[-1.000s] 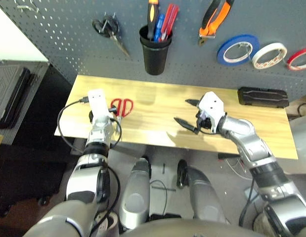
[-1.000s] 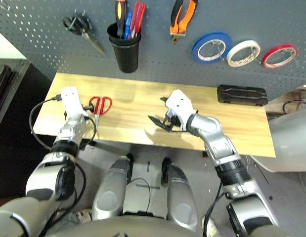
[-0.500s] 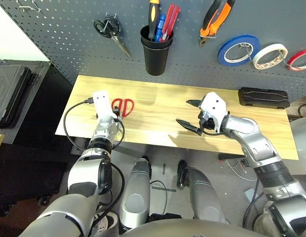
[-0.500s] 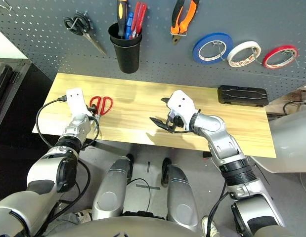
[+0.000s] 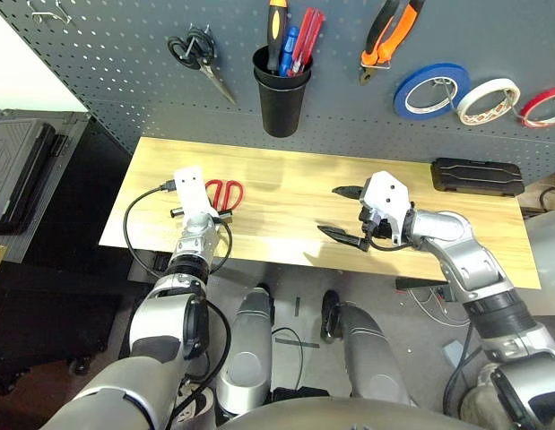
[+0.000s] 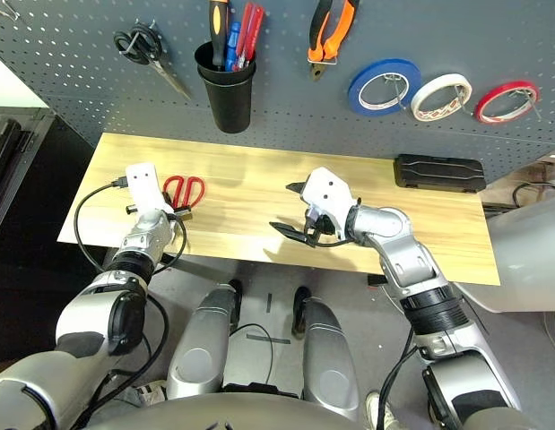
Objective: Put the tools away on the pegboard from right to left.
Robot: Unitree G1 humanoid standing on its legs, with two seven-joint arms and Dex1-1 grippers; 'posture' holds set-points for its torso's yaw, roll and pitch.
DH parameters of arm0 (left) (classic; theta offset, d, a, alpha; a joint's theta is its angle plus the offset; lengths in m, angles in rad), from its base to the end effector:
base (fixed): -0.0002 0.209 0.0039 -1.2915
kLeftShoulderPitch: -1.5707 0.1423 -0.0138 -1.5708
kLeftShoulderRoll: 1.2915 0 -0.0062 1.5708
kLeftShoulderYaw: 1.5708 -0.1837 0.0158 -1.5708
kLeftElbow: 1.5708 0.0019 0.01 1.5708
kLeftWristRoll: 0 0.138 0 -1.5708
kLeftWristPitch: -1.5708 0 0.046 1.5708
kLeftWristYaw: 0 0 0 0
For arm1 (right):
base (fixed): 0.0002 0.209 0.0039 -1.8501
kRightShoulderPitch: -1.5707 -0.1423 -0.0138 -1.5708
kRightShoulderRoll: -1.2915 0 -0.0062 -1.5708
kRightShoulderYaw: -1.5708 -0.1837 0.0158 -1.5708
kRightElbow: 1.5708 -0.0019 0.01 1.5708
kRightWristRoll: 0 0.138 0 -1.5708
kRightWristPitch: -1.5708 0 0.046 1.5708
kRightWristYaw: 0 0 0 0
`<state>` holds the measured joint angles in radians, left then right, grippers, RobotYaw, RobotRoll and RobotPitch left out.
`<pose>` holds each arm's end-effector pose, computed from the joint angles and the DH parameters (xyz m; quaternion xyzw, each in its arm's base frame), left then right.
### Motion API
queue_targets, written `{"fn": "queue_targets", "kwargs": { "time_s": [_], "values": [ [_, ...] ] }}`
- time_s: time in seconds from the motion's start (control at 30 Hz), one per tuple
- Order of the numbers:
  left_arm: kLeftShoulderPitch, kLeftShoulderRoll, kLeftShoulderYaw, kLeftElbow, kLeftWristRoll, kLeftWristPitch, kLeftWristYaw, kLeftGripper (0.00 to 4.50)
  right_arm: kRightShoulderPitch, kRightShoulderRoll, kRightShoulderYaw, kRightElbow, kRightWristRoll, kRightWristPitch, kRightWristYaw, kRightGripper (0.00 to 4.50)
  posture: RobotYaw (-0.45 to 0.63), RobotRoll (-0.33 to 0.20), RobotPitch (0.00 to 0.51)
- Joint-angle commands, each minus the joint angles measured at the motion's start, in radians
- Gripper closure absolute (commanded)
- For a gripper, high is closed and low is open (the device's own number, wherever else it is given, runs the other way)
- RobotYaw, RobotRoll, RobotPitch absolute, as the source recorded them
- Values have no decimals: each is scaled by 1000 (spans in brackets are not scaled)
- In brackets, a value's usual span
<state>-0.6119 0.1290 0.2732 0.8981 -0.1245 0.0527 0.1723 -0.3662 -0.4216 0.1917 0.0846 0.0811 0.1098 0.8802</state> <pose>0.3005 0.1877 0.0328 -0.0589 0.1700 0.1594 0.9707 0.2677 -0.1775 0.1088 -0.2010 0.0248 0.4964 0.8442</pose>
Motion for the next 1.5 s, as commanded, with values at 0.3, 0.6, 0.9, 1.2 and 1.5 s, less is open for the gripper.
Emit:
{"fn": "queue_targets", "kwargs": {
  "time_s": [0.3,0.6,0.9,1.2,1.5],
  "values": [
    [326,-84,-41,-697,-25,-15,-19,4471,-36,26,-19,161,35,-150,23,0,350,0,241],
    [435,-100,-62,-1040,-102,-37,-111,4471,-88,63,-58,291,98,-279,56,0,390,0,212],
    [379,-116,-66,-1194,-220,13,-143,4471,-91,104,-143,270,225,-355,104,0,376,0,198],
    [315,-101,-58,-1210,-259,41,-157,4471,-76,99,-217,145,351,-331,125,0,357,0,191],
    [267,-75,-42,-1207,-289,71,-160,4471,-35,75,-257,20,426,-278,124,0,326,0,195]
  ]
}}
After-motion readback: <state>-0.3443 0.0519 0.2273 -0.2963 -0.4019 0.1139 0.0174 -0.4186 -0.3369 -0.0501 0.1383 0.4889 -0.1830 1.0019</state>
